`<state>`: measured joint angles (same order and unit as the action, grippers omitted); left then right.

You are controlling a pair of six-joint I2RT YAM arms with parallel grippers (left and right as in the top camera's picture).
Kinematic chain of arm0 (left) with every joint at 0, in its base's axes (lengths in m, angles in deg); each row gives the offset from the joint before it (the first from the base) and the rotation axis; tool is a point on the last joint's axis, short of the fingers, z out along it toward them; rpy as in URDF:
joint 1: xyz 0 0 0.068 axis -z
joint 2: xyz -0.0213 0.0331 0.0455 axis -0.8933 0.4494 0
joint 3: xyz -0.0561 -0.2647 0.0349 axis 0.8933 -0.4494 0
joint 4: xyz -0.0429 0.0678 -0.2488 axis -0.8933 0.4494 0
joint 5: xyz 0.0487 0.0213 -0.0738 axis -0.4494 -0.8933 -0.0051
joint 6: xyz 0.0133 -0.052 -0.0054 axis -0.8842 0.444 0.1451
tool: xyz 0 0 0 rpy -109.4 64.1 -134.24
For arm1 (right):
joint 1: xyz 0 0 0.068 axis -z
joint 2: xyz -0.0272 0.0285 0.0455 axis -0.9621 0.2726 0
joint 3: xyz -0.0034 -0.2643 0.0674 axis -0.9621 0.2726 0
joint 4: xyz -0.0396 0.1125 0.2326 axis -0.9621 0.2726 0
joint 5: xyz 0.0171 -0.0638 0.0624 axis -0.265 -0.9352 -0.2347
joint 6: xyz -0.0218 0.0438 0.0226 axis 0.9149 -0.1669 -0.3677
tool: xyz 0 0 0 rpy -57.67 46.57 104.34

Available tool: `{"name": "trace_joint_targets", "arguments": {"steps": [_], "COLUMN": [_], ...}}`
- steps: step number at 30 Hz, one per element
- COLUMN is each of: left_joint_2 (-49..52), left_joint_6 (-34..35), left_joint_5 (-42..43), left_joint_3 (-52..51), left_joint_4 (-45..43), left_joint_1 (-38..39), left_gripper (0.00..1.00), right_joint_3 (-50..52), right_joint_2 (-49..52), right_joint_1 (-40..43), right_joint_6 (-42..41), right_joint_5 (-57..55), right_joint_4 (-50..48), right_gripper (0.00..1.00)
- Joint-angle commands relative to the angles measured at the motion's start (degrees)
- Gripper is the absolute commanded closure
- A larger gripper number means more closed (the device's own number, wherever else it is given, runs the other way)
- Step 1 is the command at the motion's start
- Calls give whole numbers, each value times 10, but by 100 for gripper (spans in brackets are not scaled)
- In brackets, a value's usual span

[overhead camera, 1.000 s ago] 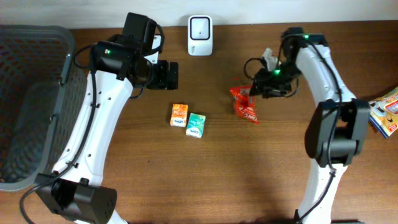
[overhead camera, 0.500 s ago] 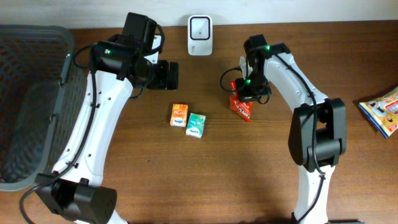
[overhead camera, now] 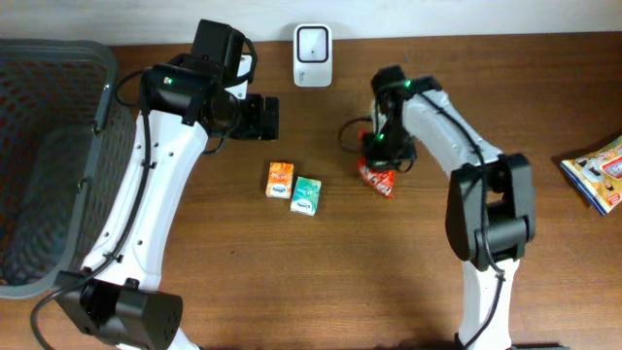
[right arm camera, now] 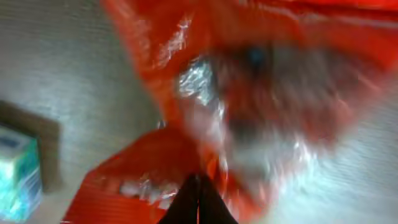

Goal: Scan the item barcode

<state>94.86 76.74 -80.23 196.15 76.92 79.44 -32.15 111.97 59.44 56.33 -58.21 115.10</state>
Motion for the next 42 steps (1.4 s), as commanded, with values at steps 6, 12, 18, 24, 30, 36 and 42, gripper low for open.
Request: {"name": "trace_joint_targets", "arguments": {"steps": [6, 12, 18, 24, 30, 36, 42], "left_joint_2": [-2, -2, -2, -2, -2, -2, -2], "left_joint_6": [3, 3, 3, 3, 3, 3, 3], "left_joint_5": [-2, -2, -2, -2, -2, -2, -2], "left_joint_3": [2, 2, 2, 2, 2, 2, 2], "left_joint_4": [0, 0, 0, 0, 0, 0, 0], "left_joint_1": [-1, -1, -1, -1, -1, -1, -1], "left_gripper": [1, 1, 1, 1, 1, 1, 1], "right_joint_3": [-80, -80, -55, -212, 42, -140, -25], "right_joint_2": [-23, 12, 4, -3, -3, -31, -25], "right_joint_1": [-44, -25, -16, -17, -88, -60, -45], "right_joint_6": [-18, -41, -44, -27, -104, -52, -54], "right_joint_5": [-42, -47, -52, -49, -41, -88, -38], "right_joint_4": [41, 32, -17, 233, -46, 83, 39], "right_gripper": [96, 95, 96, 72, 94, 58, 28]}}
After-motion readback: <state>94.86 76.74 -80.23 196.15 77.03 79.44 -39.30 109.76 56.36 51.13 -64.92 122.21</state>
